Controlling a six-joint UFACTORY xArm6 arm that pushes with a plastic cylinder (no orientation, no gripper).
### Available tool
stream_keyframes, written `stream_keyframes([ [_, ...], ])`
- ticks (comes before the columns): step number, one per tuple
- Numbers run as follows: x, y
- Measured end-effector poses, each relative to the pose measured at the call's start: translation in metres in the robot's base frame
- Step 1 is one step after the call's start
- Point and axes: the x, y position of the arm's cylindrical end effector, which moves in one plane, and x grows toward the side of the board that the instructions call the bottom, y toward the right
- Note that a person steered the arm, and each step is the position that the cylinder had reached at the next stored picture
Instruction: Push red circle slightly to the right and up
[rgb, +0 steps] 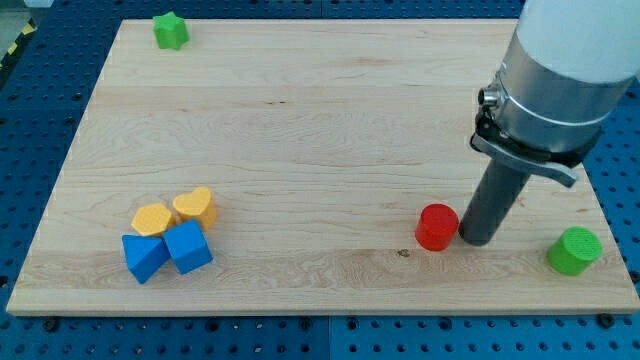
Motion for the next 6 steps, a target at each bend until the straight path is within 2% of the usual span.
stream_keyframes([
  [1,0.034,-0.007],
  [2,0.026,-0.031],
  [4,-0.064,-0.057],
  [5,-0.067,-0.057],
  [6,-0.027,-0.051],
])
